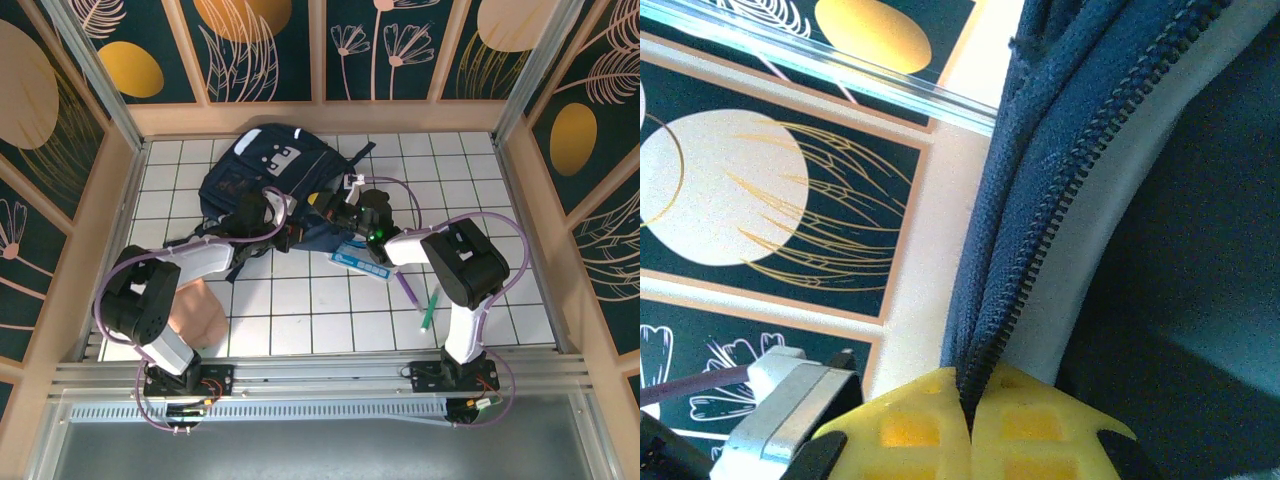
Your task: Pack books, pencil case, and school supplies into a backpack
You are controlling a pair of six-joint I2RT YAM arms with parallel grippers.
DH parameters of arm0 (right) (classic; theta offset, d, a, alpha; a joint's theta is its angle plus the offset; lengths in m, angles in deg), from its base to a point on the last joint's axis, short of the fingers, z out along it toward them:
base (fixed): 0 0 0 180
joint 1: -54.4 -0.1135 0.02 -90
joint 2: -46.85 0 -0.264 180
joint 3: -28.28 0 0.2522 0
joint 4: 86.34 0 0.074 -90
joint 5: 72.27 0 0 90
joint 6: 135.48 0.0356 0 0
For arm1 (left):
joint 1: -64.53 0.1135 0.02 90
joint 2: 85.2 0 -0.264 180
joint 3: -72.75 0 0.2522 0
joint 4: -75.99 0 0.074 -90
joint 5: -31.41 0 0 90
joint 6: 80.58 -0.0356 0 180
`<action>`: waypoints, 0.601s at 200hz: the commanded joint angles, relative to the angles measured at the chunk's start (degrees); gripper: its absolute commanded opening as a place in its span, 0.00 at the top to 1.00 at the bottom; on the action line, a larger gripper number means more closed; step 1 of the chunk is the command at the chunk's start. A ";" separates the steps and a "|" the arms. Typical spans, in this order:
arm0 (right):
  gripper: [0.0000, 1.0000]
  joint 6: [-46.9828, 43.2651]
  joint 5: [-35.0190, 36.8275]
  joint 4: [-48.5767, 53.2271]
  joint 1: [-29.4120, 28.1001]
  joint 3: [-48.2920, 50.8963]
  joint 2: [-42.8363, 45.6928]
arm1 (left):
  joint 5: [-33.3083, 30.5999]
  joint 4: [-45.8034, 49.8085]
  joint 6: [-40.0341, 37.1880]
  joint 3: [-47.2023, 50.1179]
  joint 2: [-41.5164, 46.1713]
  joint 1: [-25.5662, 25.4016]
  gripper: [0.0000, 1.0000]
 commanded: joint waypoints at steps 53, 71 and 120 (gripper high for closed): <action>1.00 -0.56 -0.38 -0.37 0.59 1.49 6.76 | -8.16 0.47 -2.81 5.48 5.95 7.19 1.00; 1.00 -1.04 -0.25 -0.25 0.91 1.44 7.98 | -11.52 1.00 -0.22 6.17 5.24 8.98 1.00; 1.00 -2.34 1.39 2.08 1.04 -0.34 11.37 | -19.14 -5.50 18.03 14.39 11.68 18.46 1.00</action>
